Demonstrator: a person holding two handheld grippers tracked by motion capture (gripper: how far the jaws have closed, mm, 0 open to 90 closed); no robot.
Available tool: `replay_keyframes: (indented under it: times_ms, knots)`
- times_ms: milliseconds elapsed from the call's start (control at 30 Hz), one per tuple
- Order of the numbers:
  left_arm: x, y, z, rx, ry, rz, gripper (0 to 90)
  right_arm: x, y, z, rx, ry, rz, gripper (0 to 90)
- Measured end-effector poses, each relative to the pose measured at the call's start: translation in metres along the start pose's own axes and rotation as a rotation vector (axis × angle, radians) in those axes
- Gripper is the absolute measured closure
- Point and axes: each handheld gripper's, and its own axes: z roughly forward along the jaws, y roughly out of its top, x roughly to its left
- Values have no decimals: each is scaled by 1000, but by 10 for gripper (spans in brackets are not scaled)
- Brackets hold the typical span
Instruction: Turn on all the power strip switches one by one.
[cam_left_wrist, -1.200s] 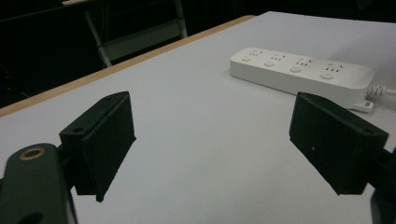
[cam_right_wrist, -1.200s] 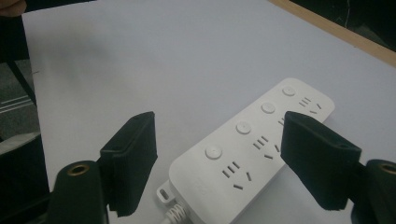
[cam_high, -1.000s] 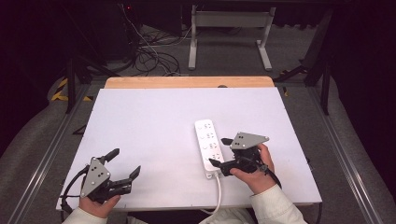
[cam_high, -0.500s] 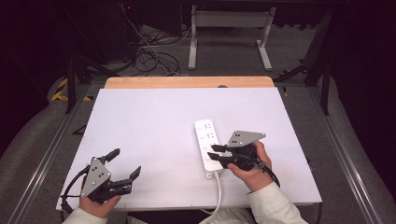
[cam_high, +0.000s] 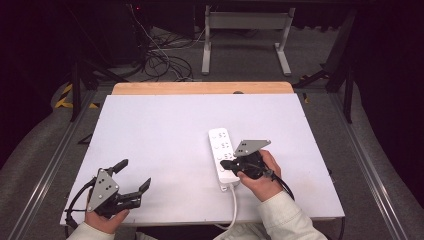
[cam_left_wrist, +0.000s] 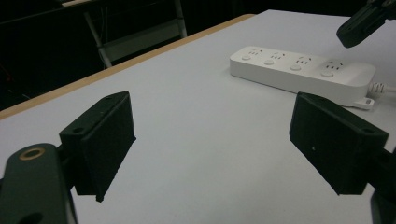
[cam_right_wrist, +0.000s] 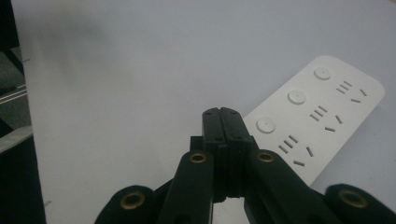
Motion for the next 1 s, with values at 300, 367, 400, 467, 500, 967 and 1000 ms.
replay_keyframes:
  times_ms: [300,367,400,467,500,967,1000]
  knots:
    - [0,0,0,-1,0,1,144,-6,-5,15,34,-7,10,900]
    - [0,0,0,0,1,1,144,-6,-6,16,34,-7,11,900]
    - [0,0,0,0,1,1,144,-6,-7,17,37,-5,11,900]
    - [0,0,0,0,2,1,144,-7,-8,19,44,-5,11,900]
    - [0,0,0,1,2,1,144,-7,-9,19,46,-7,13,900]
    - [0,0,0,6,6,3,144,-6,-13,26,66,-21,2,900]
    - [0,0,0,6,6,3,144,-6,-13,27,71,-19,1,900]
